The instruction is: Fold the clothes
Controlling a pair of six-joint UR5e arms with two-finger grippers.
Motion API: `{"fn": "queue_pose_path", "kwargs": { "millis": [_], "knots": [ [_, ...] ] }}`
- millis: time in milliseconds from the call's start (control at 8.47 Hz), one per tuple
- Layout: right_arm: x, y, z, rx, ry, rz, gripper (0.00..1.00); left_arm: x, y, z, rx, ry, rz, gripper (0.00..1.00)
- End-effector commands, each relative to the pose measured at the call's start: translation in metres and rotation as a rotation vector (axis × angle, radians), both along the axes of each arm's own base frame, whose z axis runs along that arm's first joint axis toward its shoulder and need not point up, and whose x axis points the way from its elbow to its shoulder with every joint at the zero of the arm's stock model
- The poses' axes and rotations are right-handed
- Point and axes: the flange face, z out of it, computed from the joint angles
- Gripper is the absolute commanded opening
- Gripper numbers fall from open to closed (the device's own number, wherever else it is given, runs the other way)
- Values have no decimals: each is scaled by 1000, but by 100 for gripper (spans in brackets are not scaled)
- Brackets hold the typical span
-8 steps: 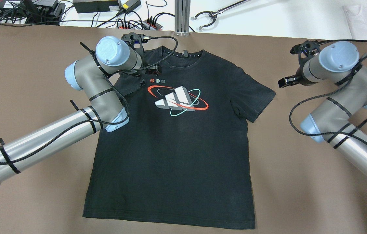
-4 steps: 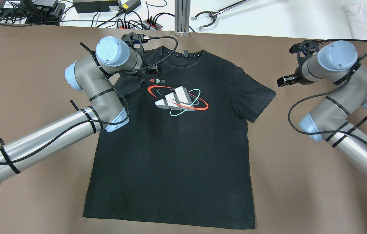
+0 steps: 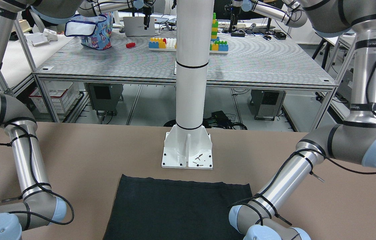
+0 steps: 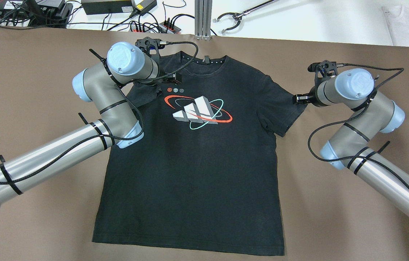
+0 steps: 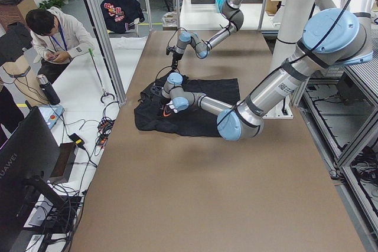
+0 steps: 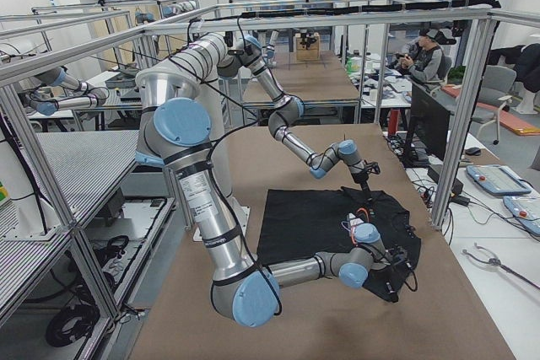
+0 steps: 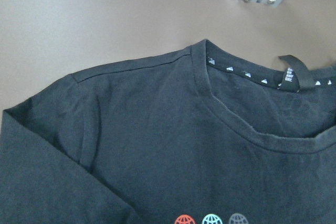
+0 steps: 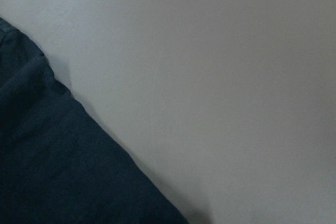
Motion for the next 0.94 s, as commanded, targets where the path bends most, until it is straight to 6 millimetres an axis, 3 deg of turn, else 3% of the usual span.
{"fn": "queue_pose_path", "kwargs": {
  "millis": [0, 118, 236, 591, 827],
  "knots": [
    [0, 10, 17, 1, 5, -7, 70, 0, 0, 0, 1, -1, 1, 100],
    [0, 10, 17, 0, 5, -5, 64, 0, 0, 2, 0, -2, 1, 100],
    [0, 9, 15, 2, 3, -3, 51, 0, 0, 2, 0, -2, 1, 100],
    [-2, 9, 13, 1, 1, -3, 0, -1, -1, 2, 3, -4, 1, 100],
    [-1, 8, 8, -11, -16, 17, 0, -1, -1, 2, 4, -5, 2, 100]
  ]
}}
